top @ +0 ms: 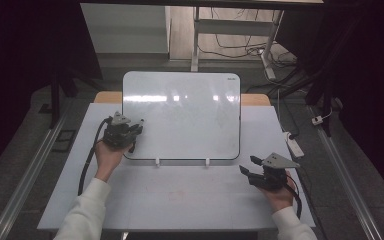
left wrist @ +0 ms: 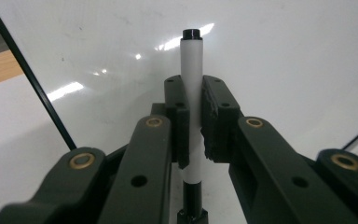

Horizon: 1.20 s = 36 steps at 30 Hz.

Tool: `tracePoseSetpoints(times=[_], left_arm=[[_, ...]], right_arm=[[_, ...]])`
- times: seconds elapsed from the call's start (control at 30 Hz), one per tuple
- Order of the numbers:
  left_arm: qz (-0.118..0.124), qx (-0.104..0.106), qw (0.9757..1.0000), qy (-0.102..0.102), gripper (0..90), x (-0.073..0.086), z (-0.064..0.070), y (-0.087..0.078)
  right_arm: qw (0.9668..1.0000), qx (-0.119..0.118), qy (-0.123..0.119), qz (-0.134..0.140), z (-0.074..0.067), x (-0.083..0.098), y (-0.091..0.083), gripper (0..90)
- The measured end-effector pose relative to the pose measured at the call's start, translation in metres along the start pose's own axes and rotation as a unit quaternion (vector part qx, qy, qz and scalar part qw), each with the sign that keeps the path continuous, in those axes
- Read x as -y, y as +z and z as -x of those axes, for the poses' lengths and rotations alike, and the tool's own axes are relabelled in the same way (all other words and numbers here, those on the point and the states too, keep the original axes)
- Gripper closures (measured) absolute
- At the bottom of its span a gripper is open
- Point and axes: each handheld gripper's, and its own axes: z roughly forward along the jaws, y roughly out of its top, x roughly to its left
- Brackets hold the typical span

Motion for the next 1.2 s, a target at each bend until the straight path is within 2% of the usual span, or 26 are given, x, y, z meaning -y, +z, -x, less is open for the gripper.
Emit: tracePoseSetpoints(times=[0.37,0.47,0.6,0.7,0.77,0.93,1.07,1.2], left_arm=[[0.014,-0.004,0.9998,0.01,78.8,0.001,-0.003,0.006],[0.019,-0.005,0.9997,0.016,72.2,0.001,-0.002,0.006],[0.025,-0.004,0.9995,0.02,70.8,0.001,-0.001,0.002],[0.033,0.001,0.9991,0.024,62.5,0.0,0.001,-0.007],[0.039,0.016,0.9987,0.027,57.1,0.0,0.003,-0.014],[0.036,0.036,0.9974,0.05,46.6,0.006,0.016,-0.037],[0.036,0.064,0.9968,0.033,38.9,0.017,0.021,-0.053],[0.027,0.073,0.9965,0.03,34.4,0.033,0.024,-0.065]], right_arm=[[0.9999,-0.001,-0.01,-0.009,-0.001,0.001,0.003,42.0],[0.9999,-0.001,-0.011,-0.01,-0.001,0.001,0.003,42.0],[0.9999,-0.002,-0.012,-0.011,-0.002,0.001,0.003,42.0],[0.9999,-0.002,-0.013,-0.011,-0.002,0.001,0.003,41.7],[0.9998,-0.002,-0.015,-0.011,-0.001,0.002,0.003,41.5],[0.9998,-0.006,-0.017,-0.01,0.001,0.003,0.001,42.8],[0.9998,-0.015,-0.014,-0.001,0.004,0.003,-0.003,41.2],[0.9998,-0.016,-0.015,-0.001,0.006,0.008,-0.009,39.6]])
